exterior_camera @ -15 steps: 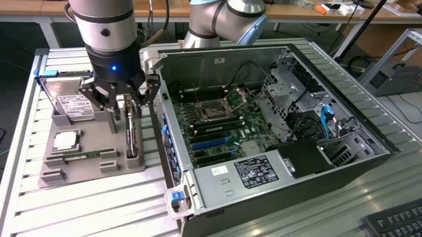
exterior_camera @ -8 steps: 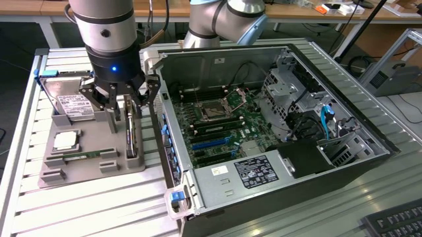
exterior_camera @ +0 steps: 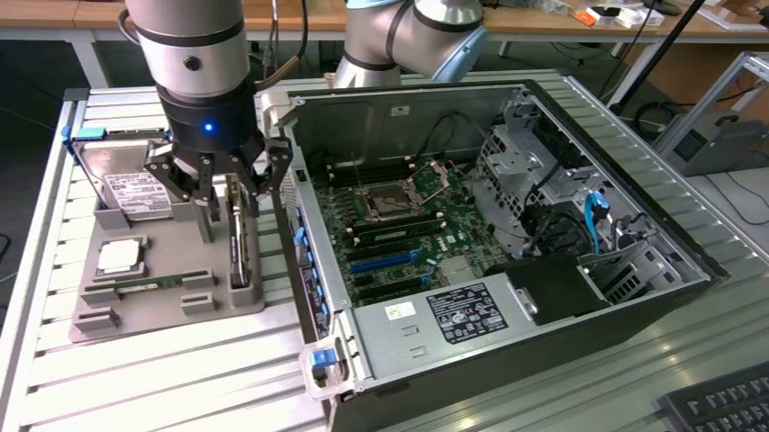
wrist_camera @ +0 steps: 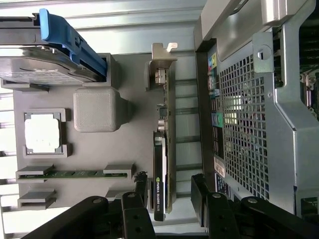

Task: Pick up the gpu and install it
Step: 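Pick up the gpu and move the gpu toward the slot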

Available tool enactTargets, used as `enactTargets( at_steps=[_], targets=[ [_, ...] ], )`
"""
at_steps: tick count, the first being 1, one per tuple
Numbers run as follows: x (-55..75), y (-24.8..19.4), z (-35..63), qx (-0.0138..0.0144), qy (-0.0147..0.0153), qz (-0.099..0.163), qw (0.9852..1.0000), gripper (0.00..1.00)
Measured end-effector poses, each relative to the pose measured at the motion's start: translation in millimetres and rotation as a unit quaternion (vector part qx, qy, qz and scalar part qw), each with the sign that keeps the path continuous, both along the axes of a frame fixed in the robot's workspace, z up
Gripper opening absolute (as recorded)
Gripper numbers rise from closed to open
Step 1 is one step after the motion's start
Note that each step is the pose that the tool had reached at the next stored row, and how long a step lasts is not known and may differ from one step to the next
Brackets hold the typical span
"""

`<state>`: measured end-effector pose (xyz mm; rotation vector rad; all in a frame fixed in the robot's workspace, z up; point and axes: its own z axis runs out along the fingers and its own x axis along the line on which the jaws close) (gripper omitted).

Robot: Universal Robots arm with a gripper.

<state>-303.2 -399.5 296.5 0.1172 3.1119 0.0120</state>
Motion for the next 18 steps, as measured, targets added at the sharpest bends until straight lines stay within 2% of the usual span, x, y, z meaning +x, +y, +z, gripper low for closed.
enactTargets(
  at_steps=[18],
  targets=[
    [0.0, 0.0, -3.9, -0.0003, 0.0000, 0.000, 1.0000, 0.48]
  ],
)
